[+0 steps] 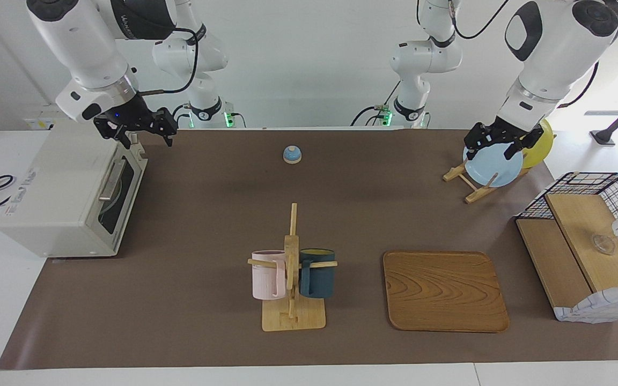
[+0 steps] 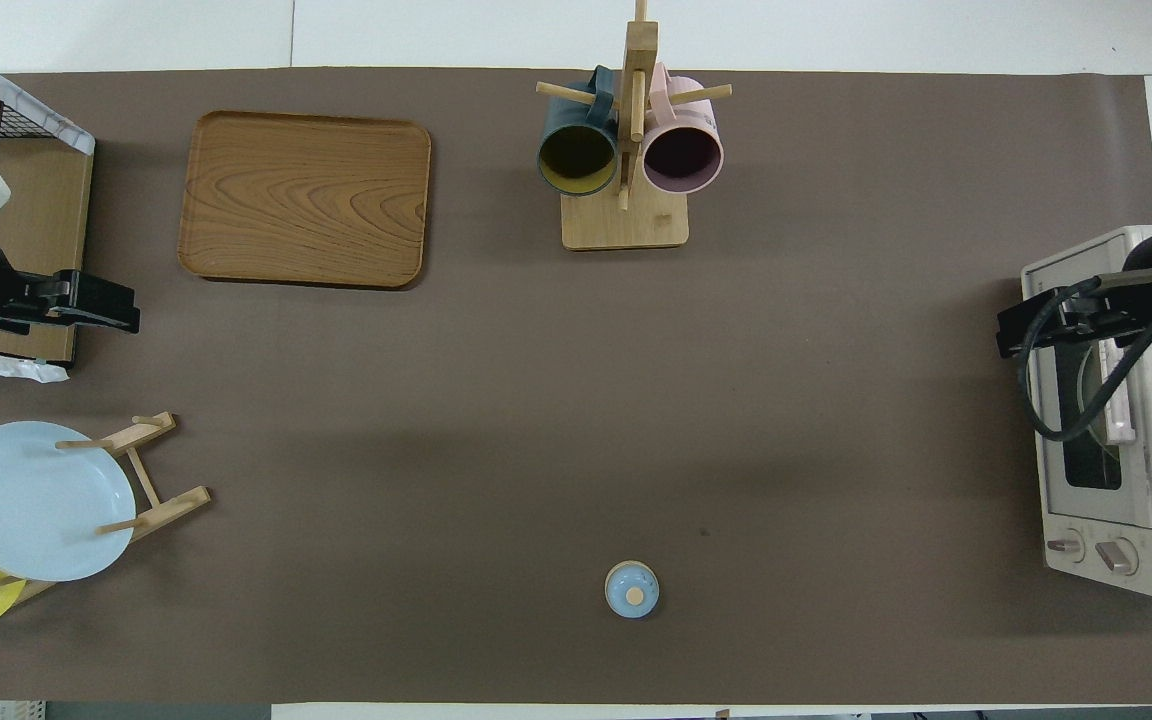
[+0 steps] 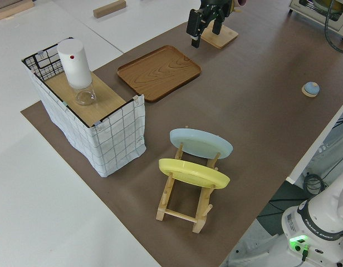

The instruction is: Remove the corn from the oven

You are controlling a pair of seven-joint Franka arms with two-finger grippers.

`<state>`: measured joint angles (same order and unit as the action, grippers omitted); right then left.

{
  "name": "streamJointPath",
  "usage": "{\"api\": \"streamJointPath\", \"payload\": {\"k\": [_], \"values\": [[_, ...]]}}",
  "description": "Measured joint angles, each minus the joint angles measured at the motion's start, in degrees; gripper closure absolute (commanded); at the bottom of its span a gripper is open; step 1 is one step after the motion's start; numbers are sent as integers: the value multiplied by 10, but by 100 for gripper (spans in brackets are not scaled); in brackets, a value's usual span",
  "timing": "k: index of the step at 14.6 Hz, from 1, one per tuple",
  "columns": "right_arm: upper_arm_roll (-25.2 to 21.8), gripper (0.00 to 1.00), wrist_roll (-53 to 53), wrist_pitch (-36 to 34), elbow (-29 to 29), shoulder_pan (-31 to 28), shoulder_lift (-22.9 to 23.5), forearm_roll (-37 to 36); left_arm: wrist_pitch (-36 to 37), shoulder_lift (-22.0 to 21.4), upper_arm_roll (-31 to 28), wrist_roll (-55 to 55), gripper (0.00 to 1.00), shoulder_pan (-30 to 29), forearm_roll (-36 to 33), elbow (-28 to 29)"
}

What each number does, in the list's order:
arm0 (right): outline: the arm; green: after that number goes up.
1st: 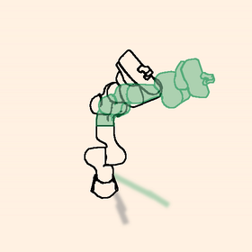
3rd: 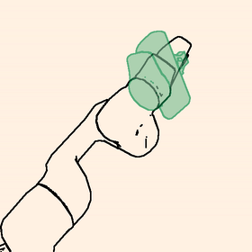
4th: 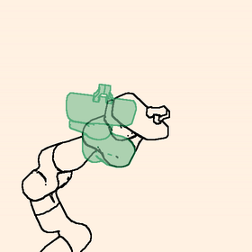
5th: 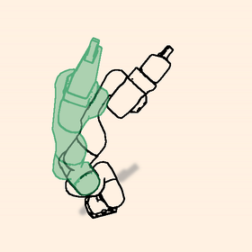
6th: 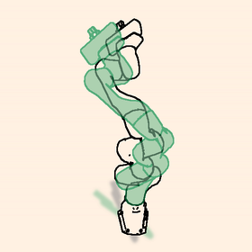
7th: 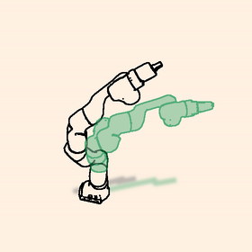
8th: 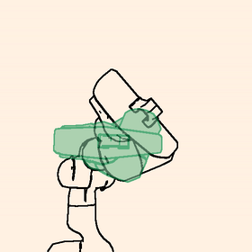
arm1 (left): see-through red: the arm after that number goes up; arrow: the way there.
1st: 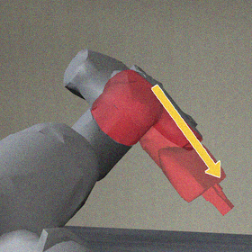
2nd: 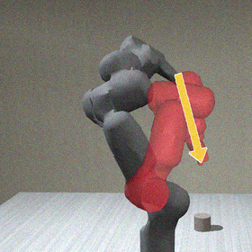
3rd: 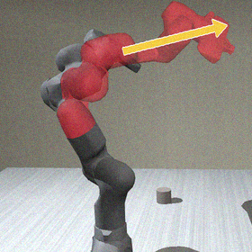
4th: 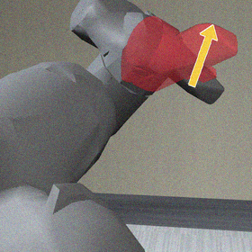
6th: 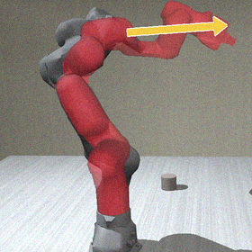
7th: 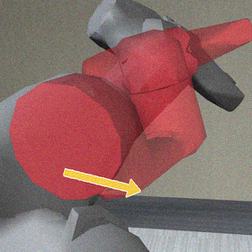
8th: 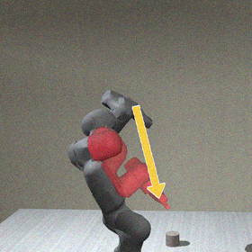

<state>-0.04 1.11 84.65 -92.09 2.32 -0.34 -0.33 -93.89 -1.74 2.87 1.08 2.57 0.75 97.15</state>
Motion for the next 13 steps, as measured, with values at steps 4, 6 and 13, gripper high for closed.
{"api": "streamJointPath", "payload": {"k": [4, 6, 13], "values": [[0, 0, -2, 0, 0, 0, 0, 0, 0, 0, 0, 0, 0, 0, 0, 0], [-1, 0, -3, 0, 0, -5, 0, 0, 0, 0, 0, 0, 0, 0, 0, 0], [-5, 100, 41, 72, -38, -27, -2, 0, 0, 0, 0, 0, 0, 0, 0, 0]]}}
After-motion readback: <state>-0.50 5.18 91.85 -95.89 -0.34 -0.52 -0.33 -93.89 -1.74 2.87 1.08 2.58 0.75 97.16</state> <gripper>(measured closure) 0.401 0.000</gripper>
